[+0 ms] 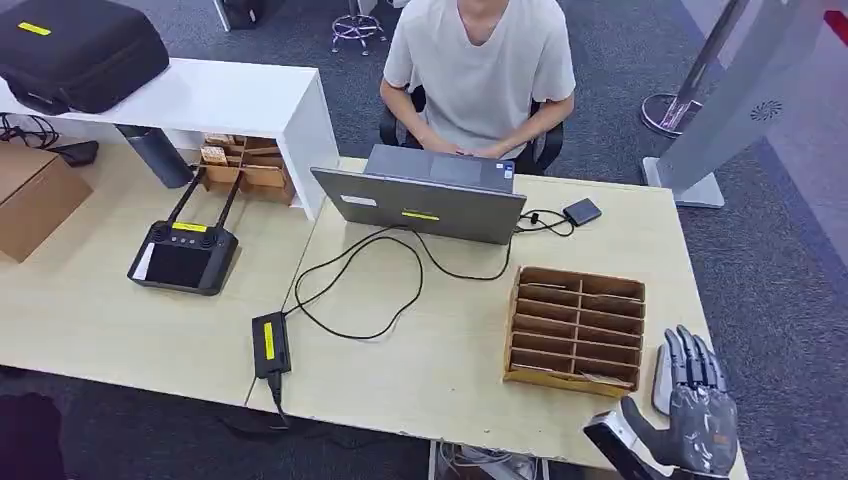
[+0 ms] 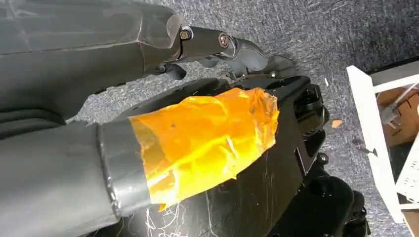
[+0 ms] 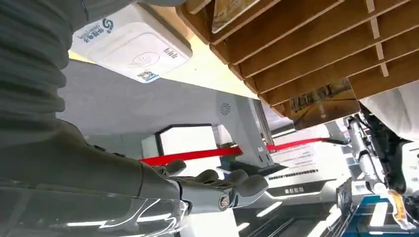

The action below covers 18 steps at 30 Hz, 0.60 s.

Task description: Pass the card to the sensor for recognition and then transmit it.

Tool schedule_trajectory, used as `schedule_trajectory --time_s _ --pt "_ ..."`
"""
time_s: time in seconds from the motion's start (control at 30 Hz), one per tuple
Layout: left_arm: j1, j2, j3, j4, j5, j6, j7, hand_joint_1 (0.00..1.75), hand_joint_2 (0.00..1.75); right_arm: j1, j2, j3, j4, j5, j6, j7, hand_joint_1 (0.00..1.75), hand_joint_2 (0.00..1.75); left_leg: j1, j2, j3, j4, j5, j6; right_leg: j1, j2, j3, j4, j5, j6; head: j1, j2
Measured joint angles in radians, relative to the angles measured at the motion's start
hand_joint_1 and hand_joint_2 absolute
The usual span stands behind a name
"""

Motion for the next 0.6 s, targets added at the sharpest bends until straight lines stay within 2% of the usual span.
schedule_trajectory --time_s 0.3,0.6 --pt "-0.003 0.000 -0.003 0.000 -0.004 -0.002 0.001 0.00 0.00 0.008 -0.003 0.005 -0.001 -0.019 0.000 -0.013 0.00 1.75 0.000 0.000 0.000 0.000 0.000 0.000 0.000 0.000 0.000 0.000 0.000 0.000 0.000 0.000" --pt "-0.007 0.000 -0.003 0.000 -0.015 -0.013 0.004 0.00 0.00 0.014 -0.027 0.074 -0.015 -0.042 -0.002 -0.017 0.00 1.75 0.000 0.000 0.000 0.000 0.000 0.000 0.000 0.000 0.000 0.000 0.000 0.000 0.000 0.000"
